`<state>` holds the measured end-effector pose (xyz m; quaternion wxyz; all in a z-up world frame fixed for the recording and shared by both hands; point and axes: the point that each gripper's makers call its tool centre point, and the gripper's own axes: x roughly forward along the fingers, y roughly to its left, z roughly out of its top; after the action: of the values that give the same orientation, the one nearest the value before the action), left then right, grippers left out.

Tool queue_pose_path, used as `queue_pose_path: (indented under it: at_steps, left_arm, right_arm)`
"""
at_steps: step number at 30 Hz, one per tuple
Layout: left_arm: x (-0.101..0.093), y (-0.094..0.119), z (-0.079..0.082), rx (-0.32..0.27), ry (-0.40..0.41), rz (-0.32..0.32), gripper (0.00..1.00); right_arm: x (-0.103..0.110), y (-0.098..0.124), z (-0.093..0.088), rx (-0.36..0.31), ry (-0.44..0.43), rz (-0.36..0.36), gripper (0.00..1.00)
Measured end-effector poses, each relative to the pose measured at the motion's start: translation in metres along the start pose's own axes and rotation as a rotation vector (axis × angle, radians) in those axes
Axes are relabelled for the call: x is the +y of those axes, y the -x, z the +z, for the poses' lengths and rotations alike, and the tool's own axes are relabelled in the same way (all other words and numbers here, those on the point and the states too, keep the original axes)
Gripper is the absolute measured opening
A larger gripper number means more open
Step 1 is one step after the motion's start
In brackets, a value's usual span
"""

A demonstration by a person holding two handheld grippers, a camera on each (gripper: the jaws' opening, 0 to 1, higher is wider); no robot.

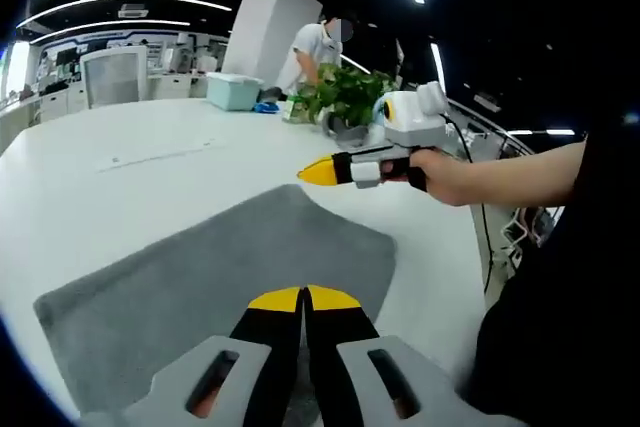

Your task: Fold the towel on the table until its edges align and the towel forms a compact rectangular stack.

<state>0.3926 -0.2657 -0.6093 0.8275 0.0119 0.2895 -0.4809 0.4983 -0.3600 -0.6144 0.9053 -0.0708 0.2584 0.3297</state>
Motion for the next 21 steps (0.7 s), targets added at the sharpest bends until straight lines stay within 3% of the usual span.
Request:
queue_pose_path:
  at_steps: [2, 4, 8, 12, 21]
  left_arm:
    - [-0.012, -0.006, -0.007, 0.034, -0.006, -0.051, 0.01]
    - [-0.018, -0.009, -0.016, 0.069, 0.038, -0.091, 0.01]
    - [-0.010, -0.011, -0.039, 0.157, 0.004, -0.056, 0.01]
    - [-0.010, -0.014, -0.045, 0.160, 0.006, -0.064, 0.01]
    - [-0.015, -0.017, -0.048, 0.218, -0.322, -0.073, 0.01]
  right_arm:
    - [0.009, -0.006, -0.007, 0.039, 0.050, 0.035, 0.00]
    - [0.014, -0.011, -0.013, 0.050, 0.027, 0.062, 0.00]
    - [0.017, -0.017, -0.022, 0.089, 0.027, 0.077, 0.00]
    - [0.018, -0.022, -0.033, 0.115, 0.058, 0.086, 0.00]
    - [0.018, -0.023, -0.033, 0.115, 0.080, 0.075, 0.00]
